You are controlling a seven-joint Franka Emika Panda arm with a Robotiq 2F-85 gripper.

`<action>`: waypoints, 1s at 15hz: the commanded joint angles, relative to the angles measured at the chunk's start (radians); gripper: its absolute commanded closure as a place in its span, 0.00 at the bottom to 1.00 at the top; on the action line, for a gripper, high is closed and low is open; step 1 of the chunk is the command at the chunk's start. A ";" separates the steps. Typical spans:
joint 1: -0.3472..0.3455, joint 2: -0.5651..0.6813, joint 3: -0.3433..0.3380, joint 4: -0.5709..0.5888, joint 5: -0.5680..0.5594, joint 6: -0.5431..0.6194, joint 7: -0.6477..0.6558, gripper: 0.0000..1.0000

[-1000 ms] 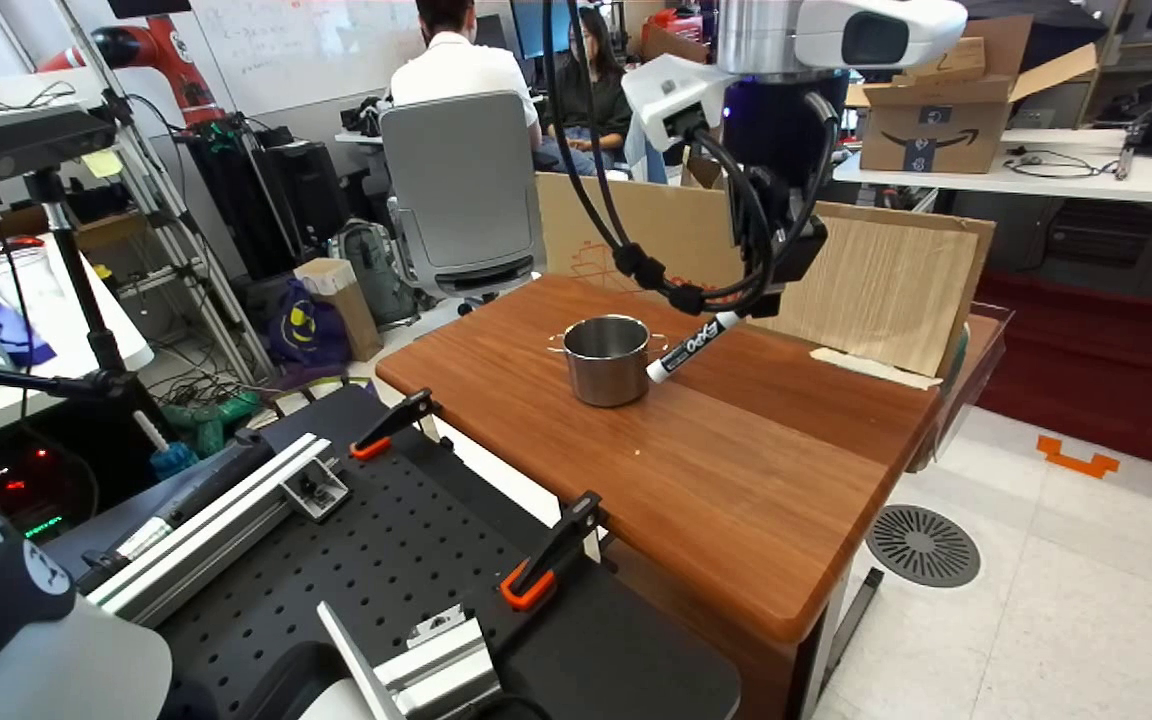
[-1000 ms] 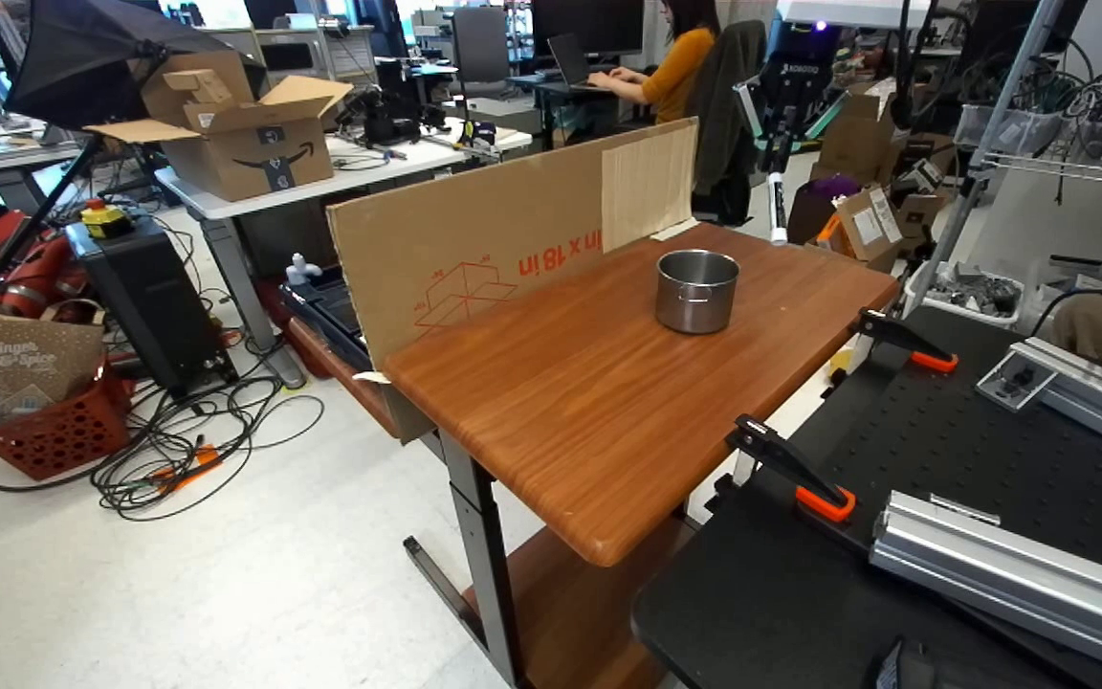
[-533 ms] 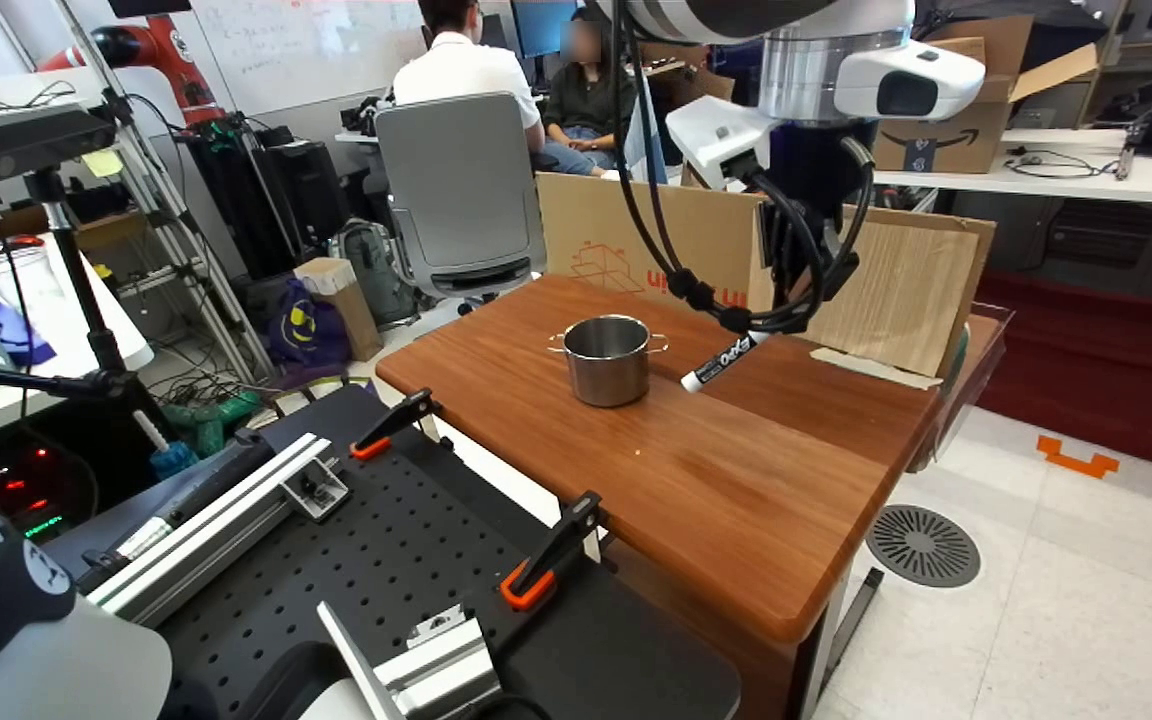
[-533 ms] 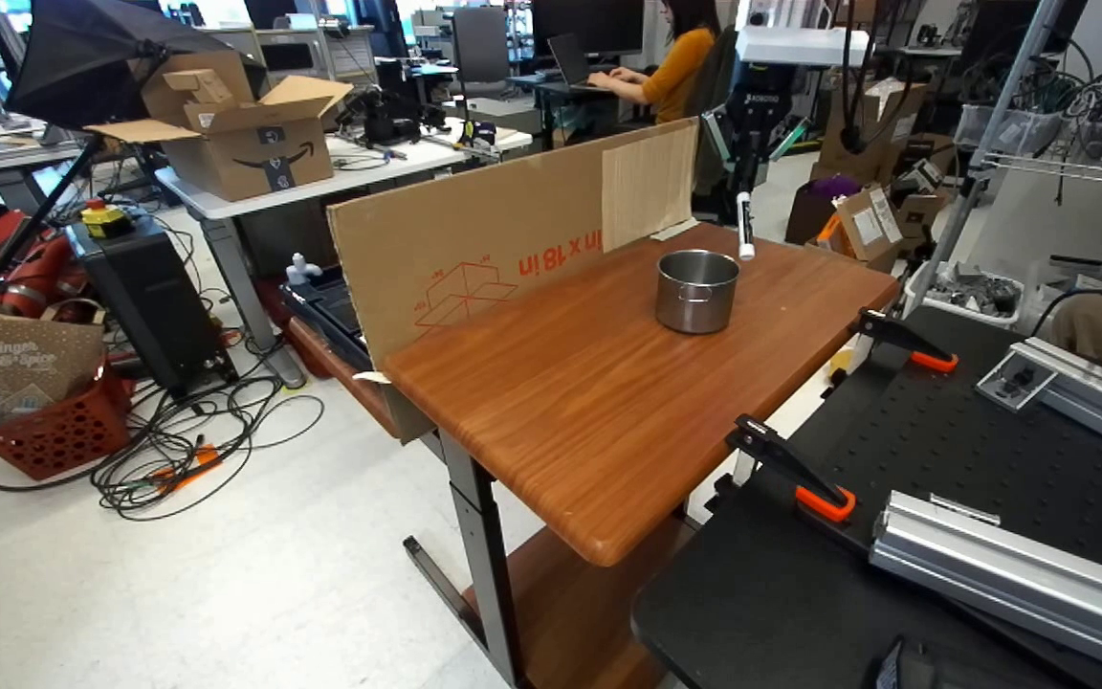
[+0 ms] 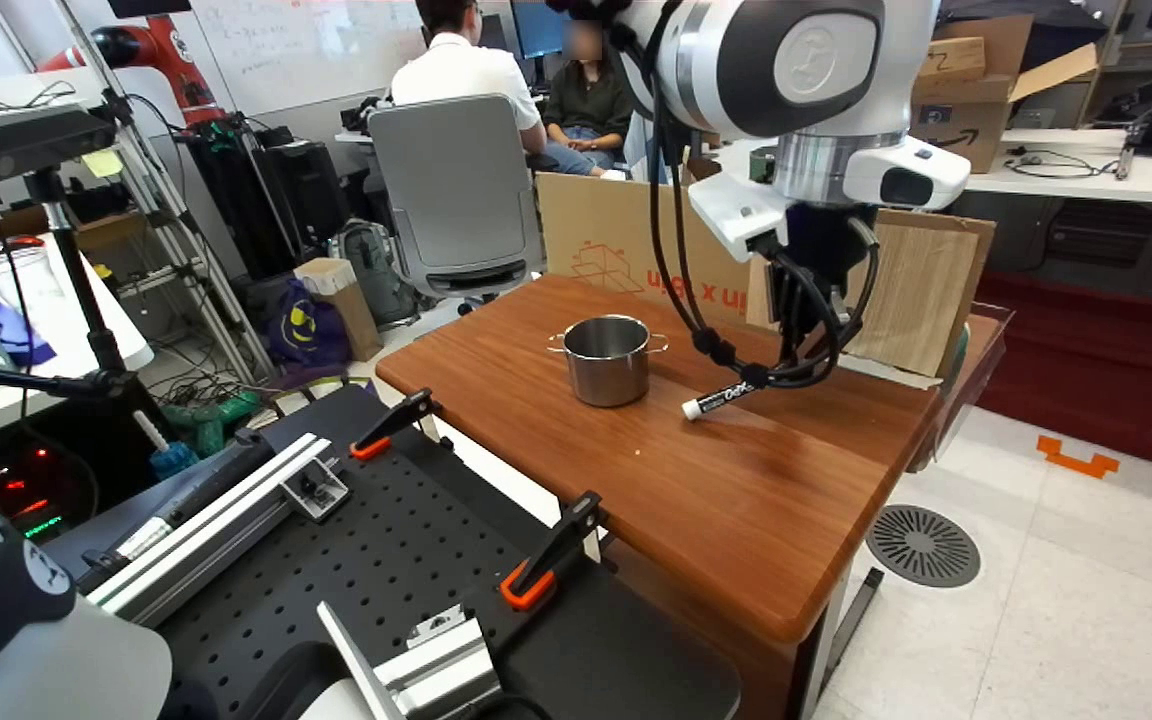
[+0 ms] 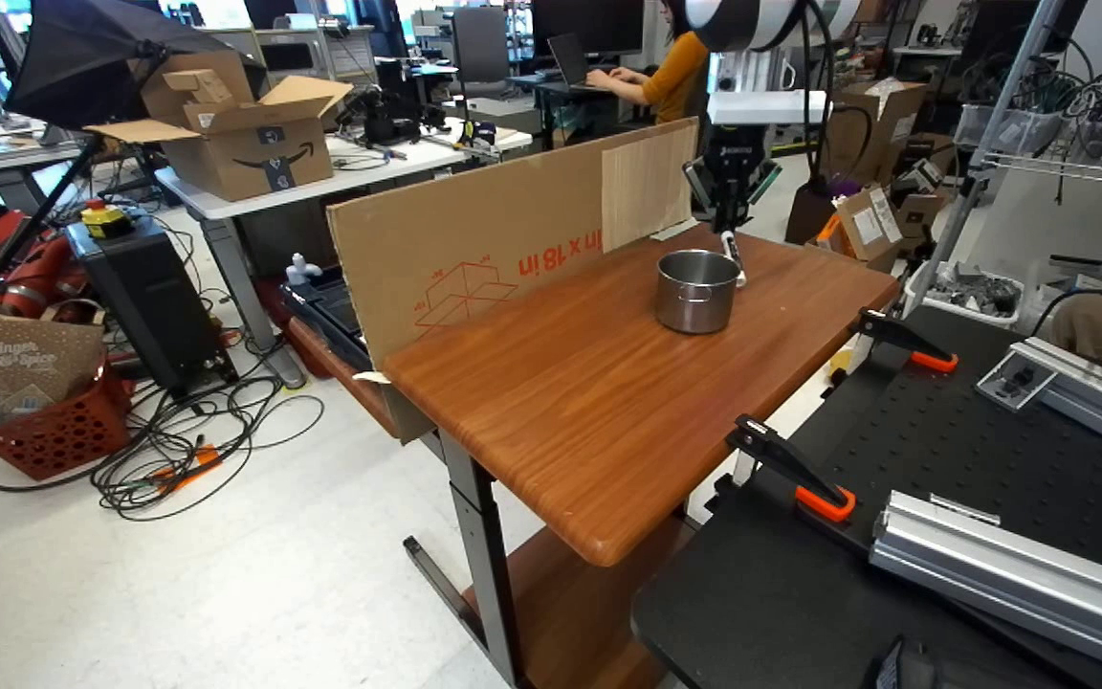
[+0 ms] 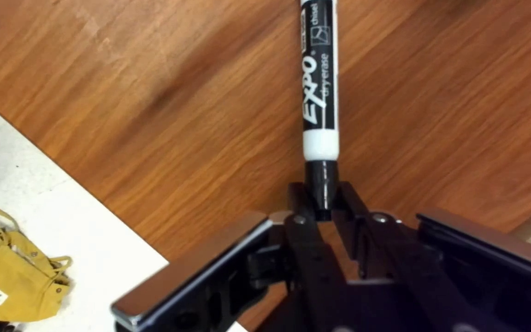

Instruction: Pick the marker from the pot and put it on the table

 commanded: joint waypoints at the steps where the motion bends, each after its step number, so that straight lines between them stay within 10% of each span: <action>1: 0.023 0.077 -0.012 0.071 -0.020 -0.023 0.023 0.95; 9: 0.036 0.119 -0.009 0.113 -0.017 -0.033 0.015 0.95; 10: 0.037 0.120 -0.009 0.116 -0.017 -0.034 0.016 0.56; 15: 0.036 0.121 -0.008 0.125 -0.019 -0.048 0.013 0.27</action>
